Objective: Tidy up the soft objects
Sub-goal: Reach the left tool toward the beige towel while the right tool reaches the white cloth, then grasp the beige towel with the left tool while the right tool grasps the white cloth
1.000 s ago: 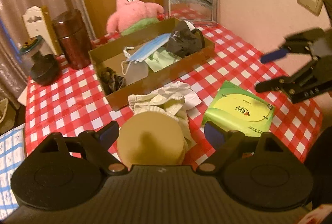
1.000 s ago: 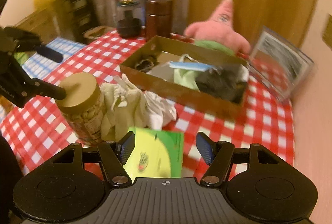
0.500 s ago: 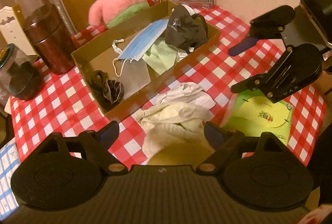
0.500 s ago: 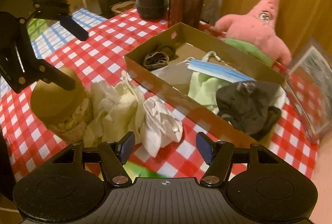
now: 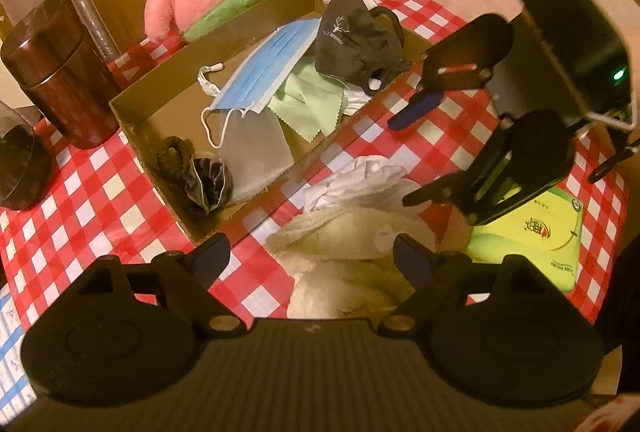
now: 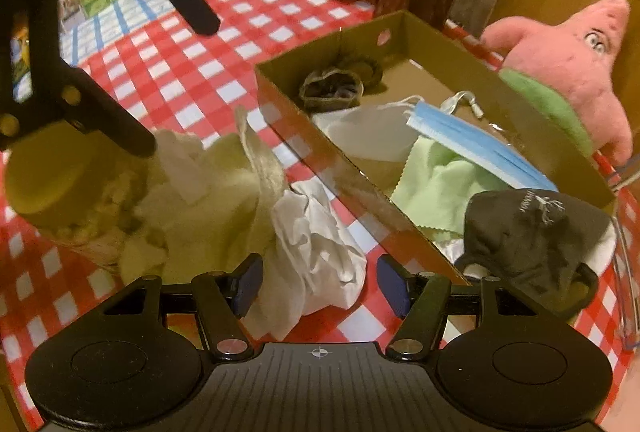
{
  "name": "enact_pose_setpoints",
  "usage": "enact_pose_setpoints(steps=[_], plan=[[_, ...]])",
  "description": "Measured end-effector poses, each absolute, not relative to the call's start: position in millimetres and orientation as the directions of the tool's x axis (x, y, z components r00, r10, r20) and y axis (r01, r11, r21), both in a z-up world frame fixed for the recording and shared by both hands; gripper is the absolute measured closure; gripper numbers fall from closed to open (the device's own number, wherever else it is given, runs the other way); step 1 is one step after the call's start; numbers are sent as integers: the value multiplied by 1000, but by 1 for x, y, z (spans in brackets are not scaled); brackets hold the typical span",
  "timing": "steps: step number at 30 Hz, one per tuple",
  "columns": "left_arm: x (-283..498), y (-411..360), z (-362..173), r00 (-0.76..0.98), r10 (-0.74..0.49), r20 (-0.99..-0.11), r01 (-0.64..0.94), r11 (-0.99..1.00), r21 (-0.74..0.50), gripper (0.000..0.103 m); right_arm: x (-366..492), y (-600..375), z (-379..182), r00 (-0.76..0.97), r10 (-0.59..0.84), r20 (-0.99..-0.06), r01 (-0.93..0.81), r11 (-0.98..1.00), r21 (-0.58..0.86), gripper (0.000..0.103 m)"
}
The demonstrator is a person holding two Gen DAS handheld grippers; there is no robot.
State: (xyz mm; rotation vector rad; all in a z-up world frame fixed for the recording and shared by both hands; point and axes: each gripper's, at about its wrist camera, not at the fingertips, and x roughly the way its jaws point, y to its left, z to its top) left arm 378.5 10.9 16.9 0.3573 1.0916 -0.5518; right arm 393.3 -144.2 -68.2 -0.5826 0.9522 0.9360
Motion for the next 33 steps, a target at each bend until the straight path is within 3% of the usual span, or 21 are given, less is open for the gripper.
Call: enact_pose_setpoints(steps=[10,13,15,18,33], plan=[[389,18,6,337,-269,-902,590,807,-20,16,416,-126,-99,248,386,-888,-865,502,-22,55],[391,19,2,325,-273,-905,593,805,-30,16,416,-123,-104,240,386,-891,-863,505,-13,64],[391,18,1,321,-276,-906,594,803,-34,16,416,-124,-106,229,390,-892,-856,516,5,81],[393,16,-2,307,-278,-910,596,802,-44,16,414,-128,-104,240,383,-892,-832,554,14,94],[410,-22,-30,139,-211,-968,667,742,-66,15,385,-182,-48,386,343,-856,-764,640,-88,96]])
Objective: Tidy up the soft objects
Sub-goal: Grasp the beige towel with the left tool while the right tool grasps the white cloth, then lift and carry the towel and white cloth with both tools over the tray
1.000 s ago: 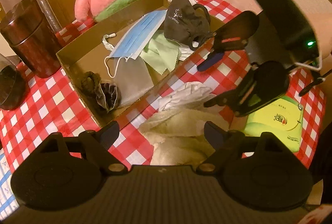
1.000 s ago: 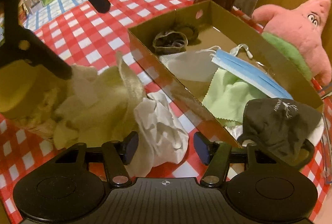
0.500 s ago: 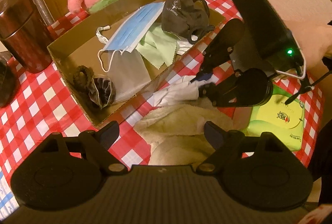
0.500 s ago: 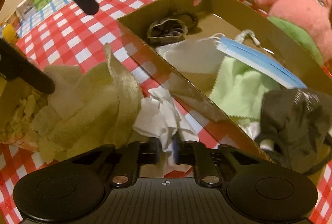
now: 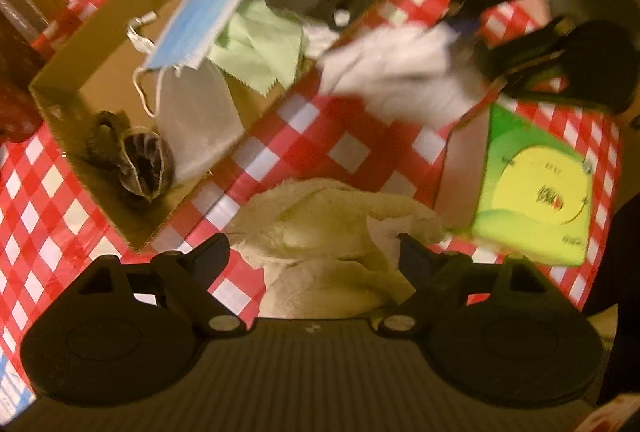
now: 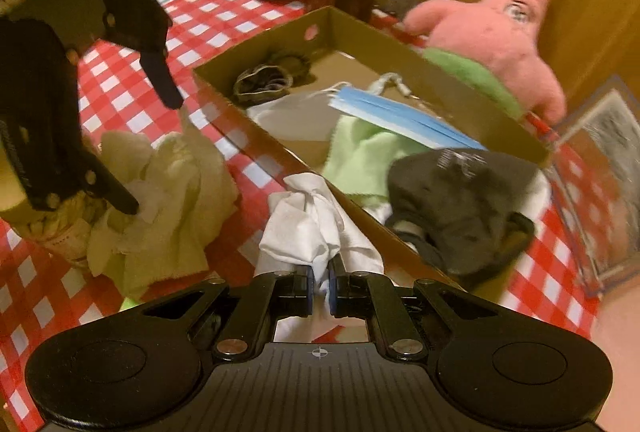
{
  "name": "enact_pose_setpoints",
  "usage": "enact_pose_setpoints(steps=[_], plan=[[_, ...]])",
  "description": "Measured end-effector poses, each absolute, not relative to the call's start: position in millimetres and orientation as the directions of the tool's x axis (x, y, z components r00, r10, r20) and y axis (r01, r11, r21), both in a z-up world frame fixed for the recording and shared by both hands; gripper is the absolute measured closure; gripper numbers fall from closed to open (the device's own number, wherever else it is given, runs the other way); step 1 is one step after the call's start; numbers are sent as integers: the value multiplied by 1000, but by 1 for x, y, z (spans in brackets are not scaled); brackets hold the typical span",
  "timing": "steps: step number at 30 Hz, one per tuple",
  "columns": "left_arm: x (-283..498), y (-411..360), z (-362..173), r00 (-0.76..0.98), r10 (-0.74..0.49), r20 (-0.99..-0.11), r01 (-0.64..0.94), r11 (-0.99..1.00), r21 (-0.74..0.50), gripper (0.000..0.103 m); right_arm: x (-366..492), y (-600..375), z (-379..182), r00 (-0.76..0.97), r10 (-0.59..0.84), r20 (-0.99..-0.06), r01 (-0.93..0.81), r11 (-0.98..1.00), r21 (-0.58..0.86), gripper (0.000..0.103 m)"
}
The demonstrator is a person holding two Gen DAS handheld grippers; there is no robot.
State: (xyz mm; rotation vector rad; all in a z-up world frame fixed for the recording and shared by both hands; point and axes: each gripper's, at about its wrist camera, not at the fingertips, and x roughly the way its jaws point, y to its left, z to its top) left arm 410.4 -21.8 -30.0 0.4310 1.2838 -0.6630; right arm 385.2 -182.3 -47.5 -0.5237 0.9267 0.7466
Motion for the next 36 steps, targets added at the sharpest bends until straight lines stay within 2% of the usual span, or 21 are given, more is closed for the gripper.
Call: enact_pose_setpoints(steps=[9,12,15,17,18,20,22,26,36], plan=[[423,-33,-67,28,-107,-994,703,709,-57,16,372,-203,-46,408,338,-849,-718,692,-70,96],[427,-33,-74,3,-99,-995,698,713,-69,23,368,-207,-50,407,341,-847,-709,702,-59,96],[429,-34,-81,-29,-96,-995,696,712,-89,40,367,-208,-54,408,336,-849,-698,714,-53,96],[429,-35,-86,-40,-77,-996,703,706,-83,58,366,-209,-54,412,337,-846,-689,723,-48,96],[429,-36,-87,-46,-73,-996,706,703,-84,62,366,-210,-53,416,339,-844,-685,727,-46,96],[428,-37,-89,-54,-72,-996,707,701,-89,78,364,-212,-50,425,340,-839,-675,736,-44,96],[428,-37,-86,-44,-78,-996,711,698,-86,82,362,-213,-45,436,343,-832,-668,743,-45,96],[426,-32,-68,24,-107,-994,693,718,-61,87,357,-218,-35,460,347,-817,-648,760,-41,96],[412,-20,5,223,-212,-951,620,784,-29,88,336,-234,2,518,353,-779,-584,811,-20,96]])
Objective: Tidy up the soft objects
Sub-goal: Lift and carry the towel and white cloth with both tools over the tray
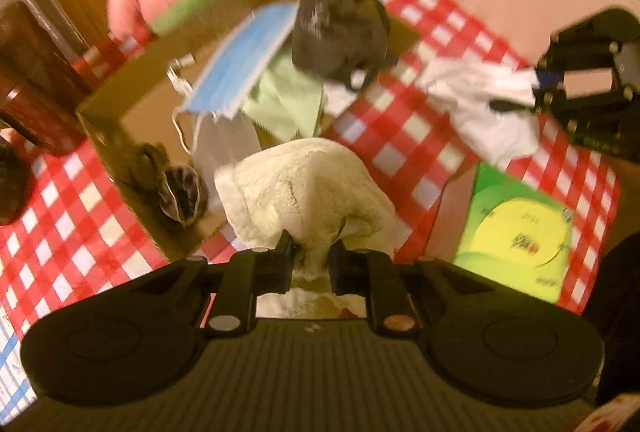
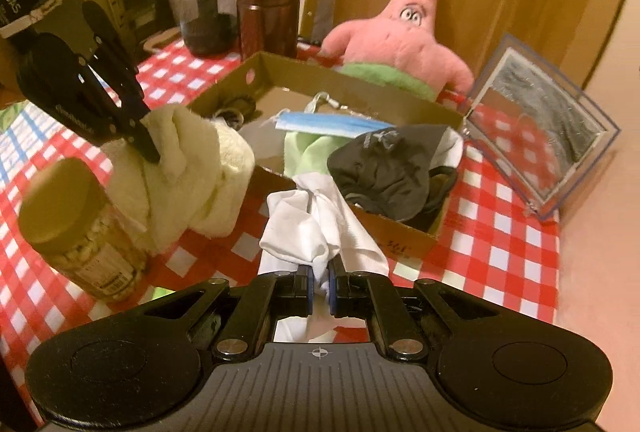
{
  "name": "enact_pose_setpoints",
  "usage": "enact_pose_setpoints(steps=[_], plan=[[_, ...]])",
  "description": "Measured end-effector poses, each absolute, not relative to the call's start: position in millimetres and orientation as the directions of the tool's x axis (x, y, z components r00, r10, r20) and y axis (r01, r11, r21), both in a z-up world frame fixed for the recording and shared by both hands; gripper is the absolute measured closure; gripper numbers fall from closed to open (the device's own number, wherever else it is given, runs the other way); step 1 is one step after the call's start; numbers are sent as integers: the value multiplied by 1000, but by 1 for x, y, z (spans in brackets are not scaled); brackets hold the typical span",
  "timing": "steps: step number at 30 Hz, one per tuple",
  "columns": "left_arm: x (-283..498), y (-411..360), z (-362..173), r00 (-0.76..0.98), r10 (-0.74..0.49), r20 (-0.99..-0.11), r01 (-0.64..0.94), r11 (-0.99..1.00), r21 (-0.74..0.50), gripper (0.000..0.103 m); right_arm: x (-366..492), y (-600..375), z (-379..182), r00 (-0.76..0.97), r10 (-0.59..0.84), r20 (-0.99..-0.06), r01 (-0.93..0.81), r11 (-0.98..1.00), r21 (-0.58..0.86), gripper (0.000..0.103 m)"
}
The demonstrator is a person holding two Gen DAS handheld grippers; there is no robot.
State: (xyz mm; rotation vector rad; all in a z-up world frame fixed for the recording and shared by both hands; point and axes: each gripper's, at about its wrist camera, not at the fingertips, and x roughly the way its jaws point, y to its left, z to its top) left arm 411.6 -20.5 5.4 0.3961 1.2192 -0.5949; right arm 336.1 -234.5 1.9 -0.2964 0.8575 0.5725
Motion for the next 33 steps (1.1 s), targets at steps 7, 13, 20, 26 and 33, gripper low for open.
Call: enact_pose_setpoints(steps=[7,13,20,26,33], plan=[[395,-18,61,353,-255,-900,568,823,-10,90,312,-238,35,565,349,-748,-561,827,-38,96],[379,-15,94,422,-261,-868,536,844,7,91,293,-236,57,594,350,-724,-547,836,-44,96],[359,-12,118,468,-271,-841,513,858,9,93,276,-235,80,623,355,-697,-540,840,-56,96],[353,-9,137,499,-271,-823,498,867,17,93,273,-235,94,644,353,-679,-528,847,-59,96],[354,-6,159,546,-276,-791,474,880,20,93,277,-231,108,667,349,-658,-511,857,-63,96]])
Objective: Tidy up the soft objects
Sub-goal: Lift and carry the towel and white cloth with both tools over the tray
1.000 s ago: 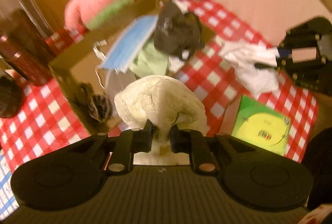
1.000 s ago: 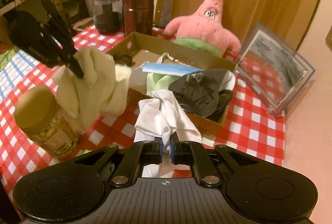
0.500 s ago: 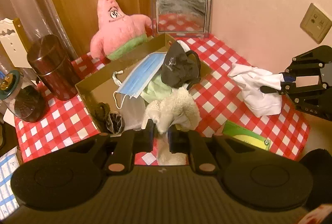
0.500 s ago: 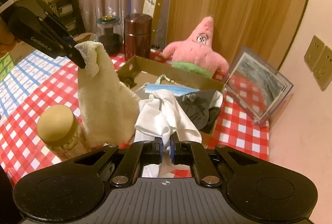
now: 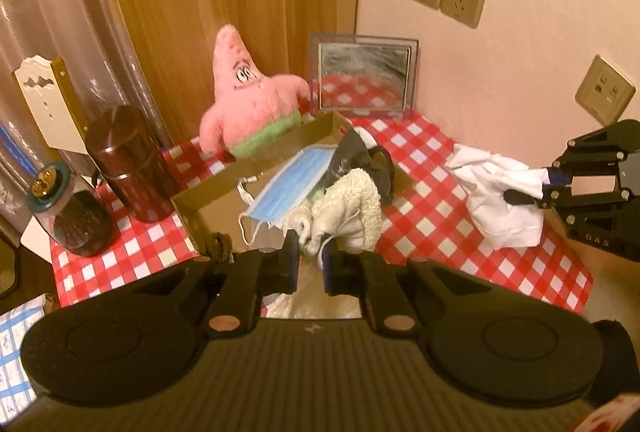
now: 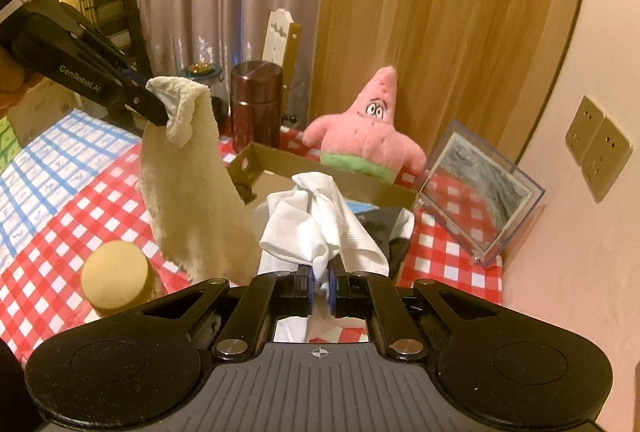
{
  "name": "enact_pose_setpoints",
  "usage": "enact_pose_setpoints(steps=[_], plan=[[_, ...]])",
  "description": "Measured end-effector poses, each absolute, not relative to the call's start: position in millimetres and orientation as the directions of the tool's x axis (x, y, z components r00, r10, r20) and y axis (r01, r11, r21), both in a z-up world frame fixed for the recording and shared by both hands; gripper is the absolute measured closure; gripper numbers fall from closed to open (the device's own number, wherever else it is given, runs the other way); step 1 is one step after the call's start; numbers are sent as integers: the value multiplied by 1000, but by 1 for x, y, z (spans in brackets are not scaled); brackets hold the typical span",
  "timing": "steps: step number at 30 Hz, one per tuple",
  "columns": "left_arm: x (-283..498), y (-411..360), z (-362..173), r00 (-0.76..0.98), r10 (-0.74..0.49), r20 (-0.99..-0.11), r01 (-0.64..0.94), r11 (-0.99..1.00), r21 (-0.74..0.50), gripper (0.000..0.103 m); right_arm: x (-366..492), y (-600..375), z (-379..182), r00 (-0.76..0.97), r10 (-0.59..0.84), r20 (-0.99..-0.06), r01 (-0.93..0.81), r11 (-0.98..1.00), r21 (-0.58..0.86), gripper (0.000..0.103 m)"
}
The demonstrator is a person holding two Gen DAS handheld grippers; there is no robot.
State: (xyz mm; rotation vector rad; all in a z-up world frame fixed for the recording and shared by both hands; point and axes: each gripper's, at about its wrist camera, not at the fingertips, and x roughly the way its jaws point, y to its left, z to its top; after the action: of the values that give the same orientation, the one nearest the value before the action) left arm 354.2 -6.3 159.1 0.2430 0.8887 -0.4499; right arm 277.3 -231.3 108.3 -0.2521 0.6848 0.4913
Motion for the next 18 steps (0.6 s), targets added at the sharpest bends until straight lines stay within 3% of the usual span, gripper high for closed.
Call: enact_pose_setpoints(steps=[18], plan=[[376,0,203,631,-250,-735,413,910,44,94,320,-229,128,683,344,-645,-447,894,4,96]])
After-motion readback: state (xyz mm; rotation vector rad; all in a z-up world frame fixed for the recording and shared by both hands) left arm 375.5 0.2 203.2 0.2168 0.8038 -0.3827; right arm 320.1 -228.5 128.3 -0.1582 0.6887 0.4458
